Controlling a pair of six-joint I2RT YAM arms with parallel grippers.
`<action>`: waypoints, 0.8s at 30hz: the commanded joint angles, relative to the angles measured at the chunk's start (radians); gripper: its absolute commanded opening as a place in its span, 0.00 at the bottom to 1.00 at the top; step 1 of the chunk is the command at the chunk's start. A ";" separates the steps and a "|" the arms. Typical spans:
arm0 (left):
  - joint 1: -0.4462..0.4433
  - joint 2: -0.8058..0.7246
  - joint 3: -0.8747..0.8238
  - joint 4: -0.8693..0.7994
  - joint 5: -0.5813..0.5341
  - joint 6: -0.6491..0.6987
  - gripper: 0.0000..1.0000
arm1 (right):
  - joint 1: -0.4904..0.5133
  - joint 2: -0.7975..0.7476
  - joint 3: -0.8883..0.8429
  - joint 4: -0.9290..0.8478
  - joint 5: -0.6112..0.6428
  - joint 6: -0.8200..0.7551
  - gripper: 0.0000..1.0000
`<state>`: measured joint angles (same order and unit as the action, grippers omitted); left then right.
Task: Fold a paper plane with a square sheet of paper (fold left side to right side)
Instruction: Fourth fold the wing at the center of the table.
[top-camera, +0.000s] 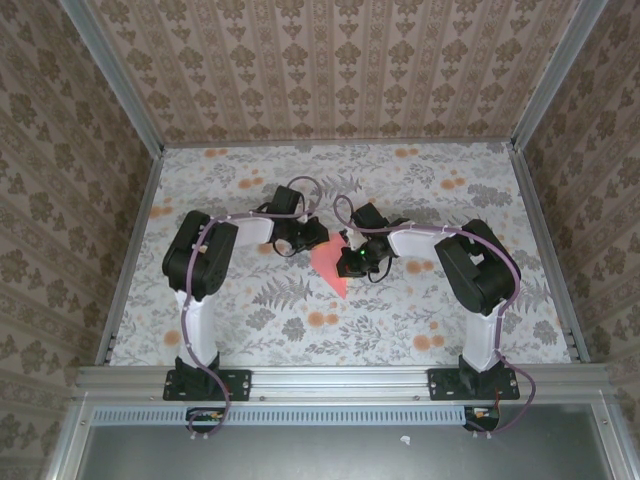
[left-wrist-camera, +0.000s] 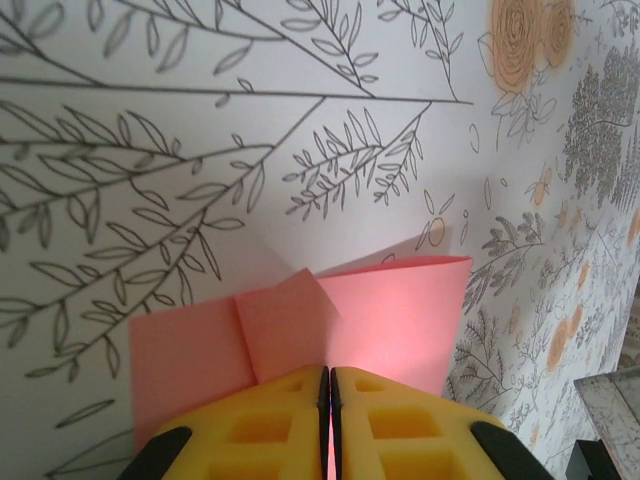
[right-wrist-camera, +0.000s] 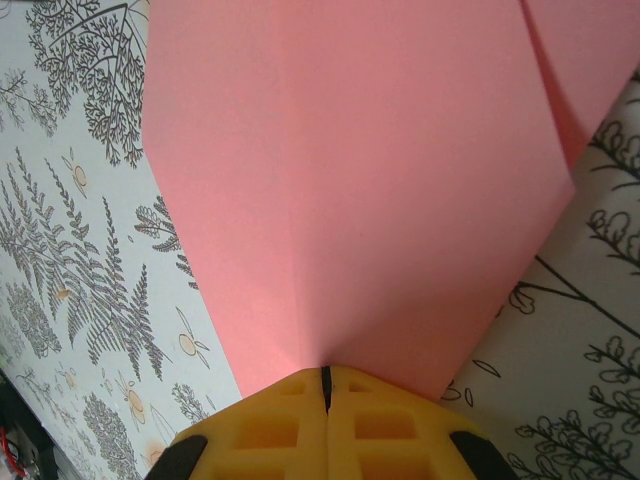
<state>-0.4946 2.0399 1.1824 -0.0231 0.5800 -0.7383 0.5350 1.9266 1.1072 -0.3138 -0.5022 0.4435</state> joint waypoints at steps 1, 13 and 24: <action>0.059 0.045 0.030 -0.003 -0.098 0.046 0.13 | 0.000 0.042 -0.038 -0.143 0.119 -0.023 0.00; 0.113 0.064 0.101 -0.049 -0.094 0.080 0.13 | -0.001 0.037 -0.032 -0.154 0.122 -0.029 0.00; 0.060 -0.173 -0.033 -0.063 -0.103 0.113 0.13 | -0.007 0.041 -0.008 -0.172 0.128 -0.051 0.00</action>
<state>-0.4072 1.9556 1.1786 -0.0650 0.4889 -0.6605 0.5346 1.9263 1.1187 -0.3420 -0.4919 0.4210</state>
